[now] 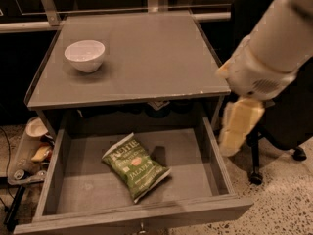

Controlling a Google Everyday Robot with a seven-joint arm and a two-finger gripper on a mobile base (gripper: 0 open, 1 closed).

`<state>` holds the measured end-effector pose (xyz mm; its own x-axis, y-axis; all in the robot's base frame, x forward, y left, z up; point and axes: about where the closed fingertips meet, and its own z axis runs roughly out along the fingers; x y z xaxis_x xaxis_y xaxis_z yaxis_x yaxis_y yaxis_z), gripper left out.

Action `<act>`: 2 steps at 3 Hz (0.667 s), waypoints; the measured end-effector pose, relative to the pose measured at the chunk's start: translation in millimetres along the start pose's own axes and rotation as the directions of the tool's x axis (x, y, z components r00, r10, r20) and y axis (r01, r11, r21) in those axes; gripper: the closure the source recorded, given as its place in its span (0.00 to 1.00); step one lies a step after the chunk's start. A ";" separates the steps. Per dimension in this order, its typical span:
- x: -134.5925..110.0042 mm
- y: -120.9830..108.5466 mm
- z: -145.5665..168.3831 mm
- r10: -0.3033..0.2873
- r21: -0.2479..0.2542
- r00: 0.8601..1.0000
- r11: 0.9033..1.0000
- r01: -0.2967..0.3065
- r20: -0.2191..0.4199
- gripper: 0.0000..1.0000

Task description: Pick green jalapeno chip bag from top drawer and place on counter

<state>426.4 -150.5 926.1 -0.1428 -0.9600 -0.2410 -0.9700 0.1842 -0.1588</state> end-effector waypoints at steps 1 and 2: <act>-34.9 6.2 64.2 0.041 -0.121 0.998 0.992 -0.037 0.036 0.00; -53.9 14.7 103.7 0.067 -0.263 0.992 0.964 -0.036 0.109 0.00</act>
Offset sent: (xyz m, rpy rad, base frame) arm 0.0144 0.1127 -0.1240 0.3136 0.4139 0.1109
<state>440.2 -74.2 837.4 -0.1852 -0.9168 -0.3539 -0.9817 0.1567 0.1079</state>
